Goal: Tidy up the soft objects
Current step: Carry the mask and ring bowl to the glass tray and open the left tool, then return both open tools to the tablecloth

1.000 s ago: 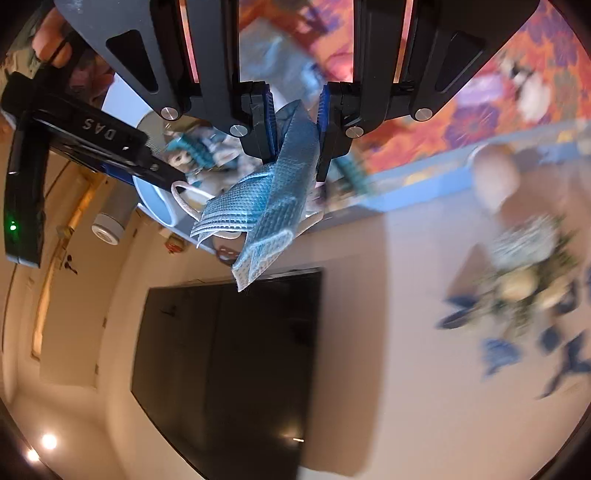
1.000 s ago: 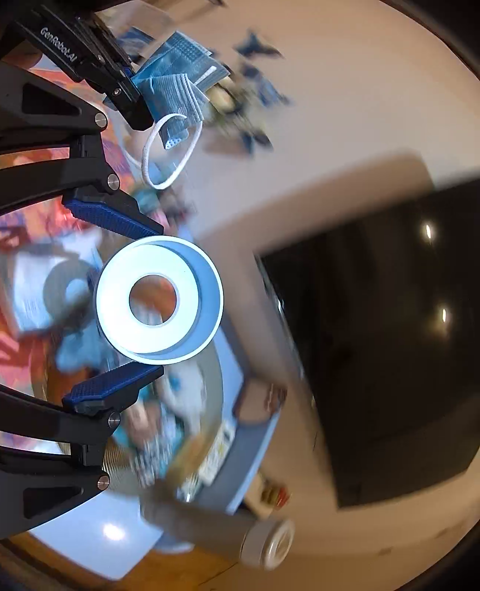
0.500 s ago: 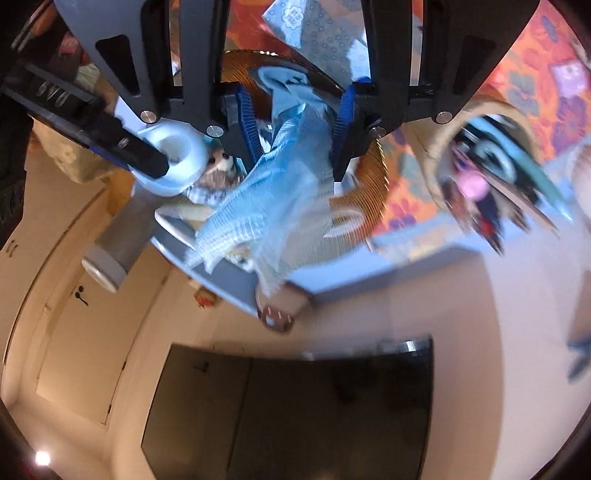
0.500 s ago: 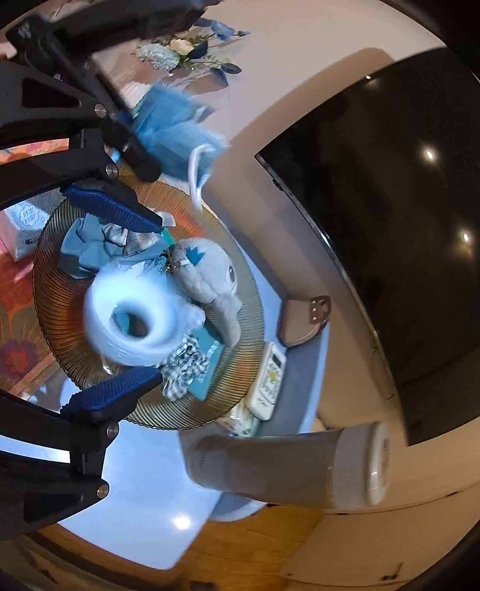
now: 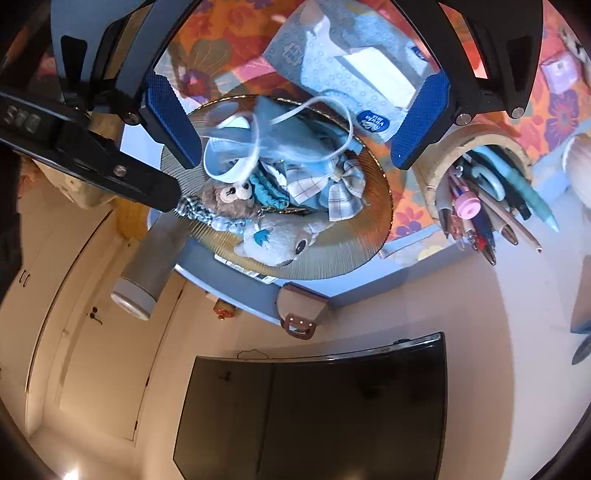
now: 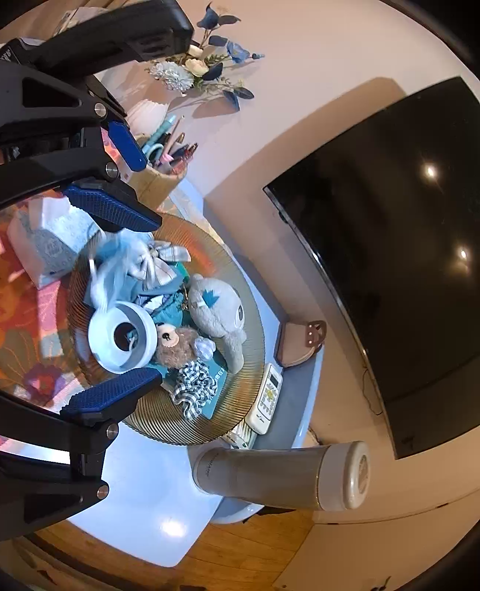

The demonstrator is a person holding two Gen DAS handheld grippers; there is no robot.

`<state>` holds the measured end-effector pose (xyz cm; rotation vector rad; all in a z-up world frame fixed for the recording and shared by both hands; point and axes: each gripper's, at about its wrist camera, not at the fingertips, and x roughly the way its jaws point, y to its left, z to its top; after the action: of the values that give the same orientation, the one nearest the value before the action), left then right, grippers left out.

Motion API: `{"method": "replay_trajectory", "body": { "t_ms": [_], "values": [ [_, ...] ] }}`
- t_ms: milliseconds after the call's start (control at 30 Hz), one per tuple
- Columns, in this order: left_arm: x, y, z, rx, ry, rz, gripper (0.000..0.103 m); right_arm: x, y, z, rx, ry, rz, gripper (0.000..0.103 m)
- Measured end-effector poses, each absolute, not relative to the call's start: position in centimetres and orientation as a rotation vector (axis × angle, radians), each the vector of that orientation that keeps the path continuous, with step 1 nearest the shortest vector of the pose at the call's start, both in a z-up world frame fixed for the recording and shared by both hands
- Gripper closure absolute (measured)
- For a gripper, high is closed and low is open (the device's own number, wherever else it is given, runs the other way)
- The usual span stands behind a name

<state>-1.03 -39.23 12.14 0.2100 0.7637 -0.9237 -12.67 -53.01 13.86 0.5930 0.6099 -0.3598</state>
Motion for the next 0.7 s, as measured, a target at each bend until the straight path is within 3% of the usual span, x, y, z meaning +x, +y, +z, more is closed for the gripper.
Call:
{"method": "replay_trajectory", "body": {
  "t_ms": [200, 300, 400, 700],
  "values": [
    [-1.7, -34.8, 13.5, 0.147, 0.760, -0.931, 0.001, -14.2, -51.8, 15.6, 0.560, 0.567, -0.370, 0.028],
    [-2.7, -30.0, 15.2, 0.107, 0.708, -0.906, 0.001, -14.2, -50.1, 16.8, 0.524, 0.546, -0.340, 0.028],
    [-3.3, -24.0, 16.9, 0.054, 0.653, -0.843, 0.001, -13.4, -47.3, 17.6, 0.483, 0.537, -0.276, 0.017],
    [-4.7, -5.8, 22.4, 0.011, 0.597, -0.331, 0.001, -5.7, -32.5, 14.2, 0.299, 0.664, 0.045, 0.016]
  ]
}}
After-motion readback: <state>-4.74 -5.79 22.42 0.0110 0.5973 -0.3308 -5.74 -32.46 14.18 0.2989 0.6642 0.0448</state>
